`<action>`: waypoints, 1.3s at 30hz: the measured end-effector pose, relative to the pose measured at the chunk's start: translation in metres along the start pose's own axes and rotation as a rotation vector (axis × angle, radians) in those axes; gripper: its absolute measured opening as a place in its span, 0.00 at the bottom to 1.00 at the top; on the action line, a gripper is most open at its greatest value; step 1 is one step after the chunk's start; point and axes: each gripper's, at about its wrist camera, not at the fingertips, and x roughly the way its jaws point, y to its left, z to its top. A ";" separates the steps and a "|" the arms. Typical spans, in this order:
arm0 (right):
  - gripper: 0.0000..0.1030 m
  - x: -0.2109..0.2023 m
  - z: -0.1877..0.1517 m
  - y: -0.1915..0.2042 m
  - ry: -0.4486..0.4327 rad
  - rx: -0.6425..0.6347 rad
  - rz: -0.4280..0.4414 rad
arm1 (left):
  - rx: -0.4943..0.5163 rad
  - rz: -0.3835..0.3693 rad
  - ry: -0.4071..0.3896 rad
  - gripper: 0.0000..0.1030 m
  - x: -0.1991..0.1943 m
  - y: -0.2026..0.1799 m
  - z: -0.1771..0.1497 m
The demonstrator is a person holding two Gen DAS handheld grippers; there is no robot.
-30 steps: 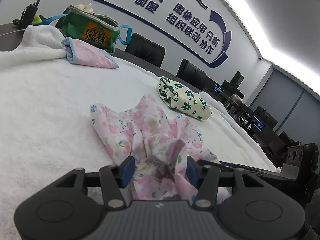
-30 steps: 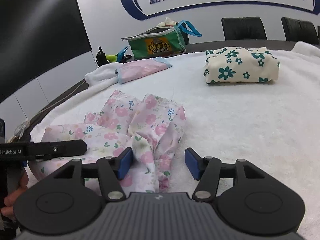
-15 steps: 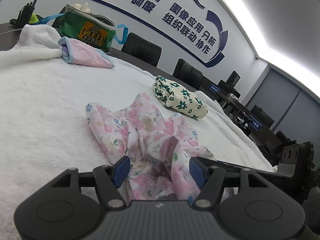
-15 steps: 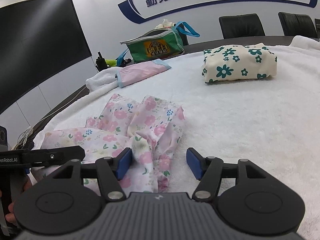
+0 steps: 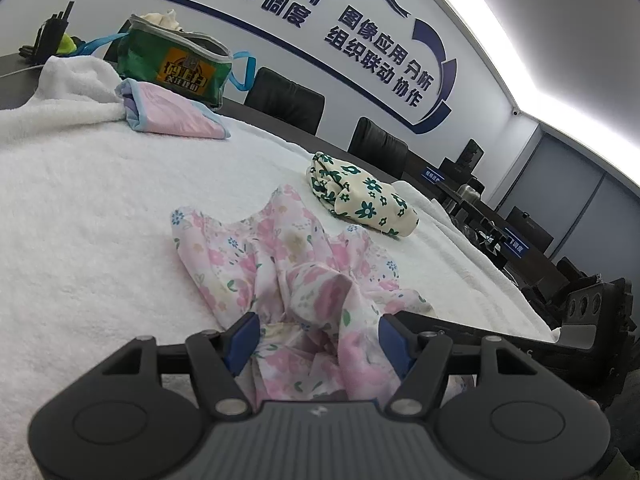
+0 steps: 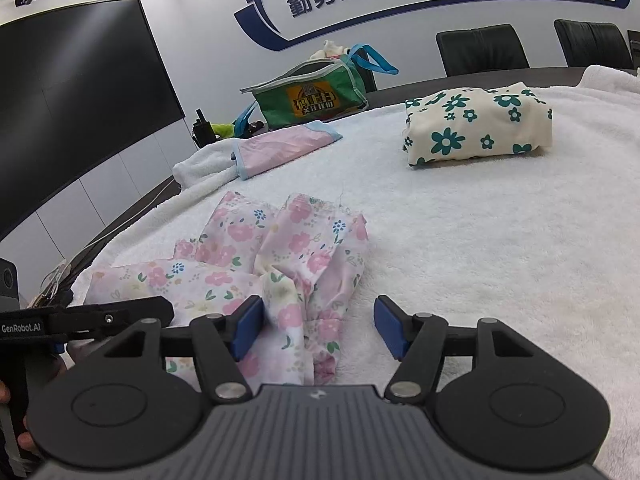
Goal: Fold clothes
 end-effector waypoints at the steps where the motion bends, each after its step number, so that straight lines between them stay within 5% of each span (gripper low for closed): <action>1: 0.61 0.000 0.000 0.000 -0.001 0.002 0.001 | 0.001 0.002 -0.001 0.63 0.000 -0.001 0.000; 8: 0.66 0.001 0.001 0.000 -0.001 0.001 -0.007 | 0.014 0.011 0.000 0.63 0.000 -0.003 -0.001; 11: 0.69 -0.002 0.001 -0.002 -0.006 0.012 0.000 | -0.009 -0.007 -0.012 0.70 -0.005 0.002 0.003; 16: 0.71 -0.028 0.006 -0.003 -0.040 0.017 0.046 | -0.030 -0.015 -0.138 0.71 -0.038 0.011 0.008; 18: 0.70 -0.034 0.012 -0.009 -0.064 0.051 0.075 | -0.103 0.018 -0.106 0.62 -0.037 0.014 0.015; 19: 0.67 -0.029 0.015 -0.010 -0.057 0.067 0.101 | -0.117 0.018 -0.074 0.54 -0.032 0.013 0.018; 20: 0.62 -0.024 0.019 -0.012 -0.048 0.083 0.128 | -0.109 0.025 -0.038 0.34 -0.025 0.009 0.018; 21: 0.46 -0.016 0.021 -0.010 -0.021 0.072 0.143 | -0.102 0.033 -0.003 0.18 -0.019 0.006 0.017; 22: 0.27 -0.006 0.023 -0.007 0.008 0.056 0.156 | -0.088 0.065 0.024 0.16 -0.015 0.002 0.012; 23: 0.19 0.002 0.023 -0.003 0.052 0.037 0.162 | -0.074 0.097 0.050 0.17 -0.011 -0.003 0.007; 26: 0.16 0.011 0.015 0.003 0.139 -0.008 0.153 | -0.048 0.128 0.055 0.17 -0.014 -0.008 -0.006; 28: 0.19 0.007 0.017 0.002 0.150 -0.027 0.165 | -0.023 0.135 0.044 0.22 -0.019 -0.013 -0.006; 29: 0.21 0.000 0.021 0.002 0.126 -0.053 0.162 | -0.008 0.132 0.028 0.35 -0.025 -0.013 -0.001; 31: 0.53 -0.015 0.030 0.002 0.058 -0.118 0.143 | -0.005 0.139 -0.015 0.69 -0.036 -0.009 0.016; 32: 0.60 -0.024 0.035 0.002 0.023 -0.150 0.126 | -0.012 0.152 -0.038 0.89 -0.041 -0.007 0.025; 33: 0.68 -0.026 0.042 -0.001 0.015 -0.151 0.121 | -0.021 0.182 -0.040 0.95 -0.039 -0.003 0.036; 35: 0.69 -0.017 0.055 -0.011 0.035 -0.110 0.134 | -0.015 0.221 0.021 0.89 -0.016 0.005 0.057; 37: 0.66 0.005 0.068 -0.025 0.093 -0.028 0.173 | -0.037 0.208 0.100 0.73 0.013 0.013 0.067; 38: 0.62 0.021 0.071 -0.032 0.130 0.017 0.194 | -0.033 0.176 0.150 0.64 0.028 0.016 0.069; 39: 0.46 0.036 0.072 -0.037 0.164 0.048 0.211 | -0.043 0.161 0.179 0.41 0.040 0.018 0.068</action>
